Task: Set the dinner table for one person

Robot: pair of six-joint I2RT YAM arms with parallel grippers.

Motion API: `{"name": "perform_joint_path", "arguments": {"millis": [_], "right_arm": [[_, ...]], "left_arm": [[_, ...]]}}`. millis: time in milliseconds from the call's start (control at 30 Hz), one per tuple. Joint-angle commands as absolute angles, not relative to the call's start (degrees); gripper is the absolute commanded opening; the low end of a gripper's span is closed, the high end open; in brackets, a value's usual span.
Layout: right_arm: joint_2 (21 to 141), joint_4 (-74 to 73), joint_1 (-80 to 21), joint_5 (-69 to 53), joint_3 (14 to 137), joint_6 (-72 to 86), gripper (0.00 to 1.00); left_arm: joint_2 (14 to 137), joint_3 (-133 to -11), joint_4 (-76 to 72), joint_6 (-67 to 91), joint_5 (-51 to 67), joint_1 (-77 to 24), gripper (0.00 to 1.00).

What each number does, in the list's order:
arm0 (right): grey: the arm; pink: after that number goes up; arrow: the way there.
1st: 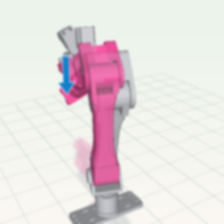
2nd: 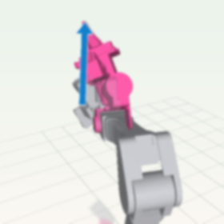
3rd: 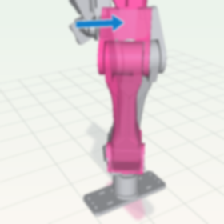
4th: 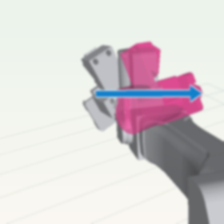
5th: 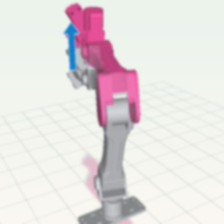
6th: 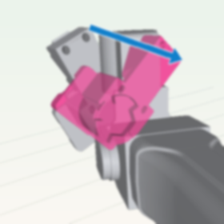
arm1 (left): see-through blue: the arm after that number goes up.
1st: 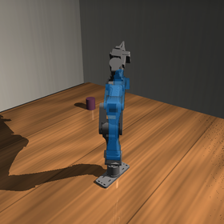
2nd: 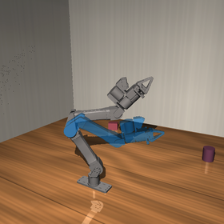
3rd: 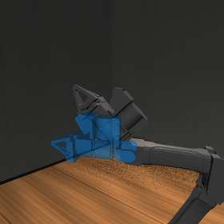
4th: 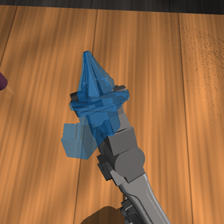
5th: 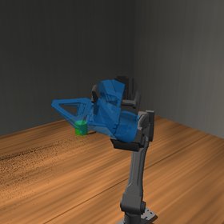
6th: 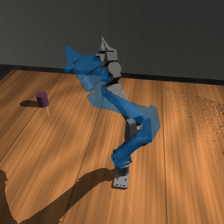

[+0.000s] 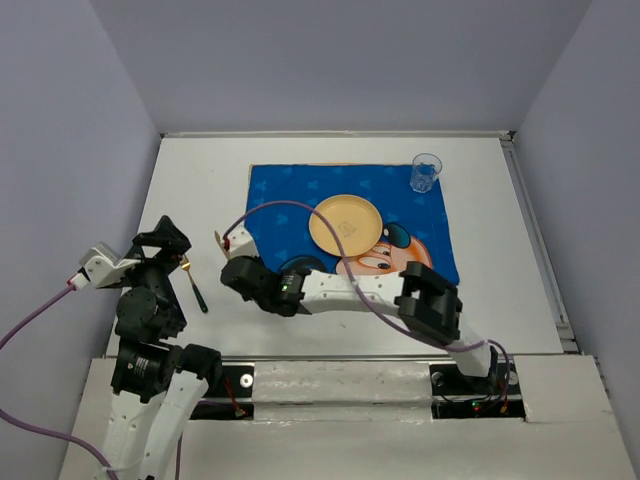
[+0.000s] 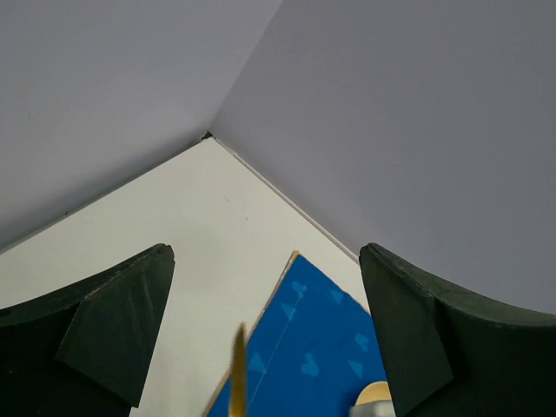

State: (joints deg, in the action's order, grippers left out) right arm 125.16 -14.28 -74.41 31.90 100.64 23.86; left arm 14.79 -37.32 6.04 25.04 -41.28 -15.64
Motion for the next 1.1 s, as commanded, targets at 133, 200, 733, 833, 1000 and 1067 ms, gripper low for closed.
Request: {"name": "perform_joint_path", "arguments": {"millis": [133,200,733,833,1000,1067], "right_arm": [[97.4,-4.4,-59.9,37.1,75.4,24.4,0.0],[93.6,-3.8,-55.7,35.9,66.9,24.3,0.0],[85.9,6.6,-24.1,16.3,46.9,16.2,0.0],[88.6,7.0,-22.8,14.7,48.0,15.8,0.0],[91.0,6.9,-22.1,12.7,48.7,16.3,0.0],[91.1,6.8,-22.1,12.8,48.4,16.6,0.0]], "left_arm": [[15.3,-36.3,-1.4,17.5,-29.6,-16.1,0.99],[16.2,-36.3,-1.6,17.2,-27.5,-16.2,0.99],[20.6,-36.9,-1.4,17.1,-22.5,-16.3,0.99],[20.4,-36.8,-1.3,17.1,-22.6,-16.2,0.99],[20.0,-36.8,-1.2,17.1,-22.9,-16.2,0.99],[20.0,-36.8,-1.2,17.1,-22.8,-16.3,0.99]]}}
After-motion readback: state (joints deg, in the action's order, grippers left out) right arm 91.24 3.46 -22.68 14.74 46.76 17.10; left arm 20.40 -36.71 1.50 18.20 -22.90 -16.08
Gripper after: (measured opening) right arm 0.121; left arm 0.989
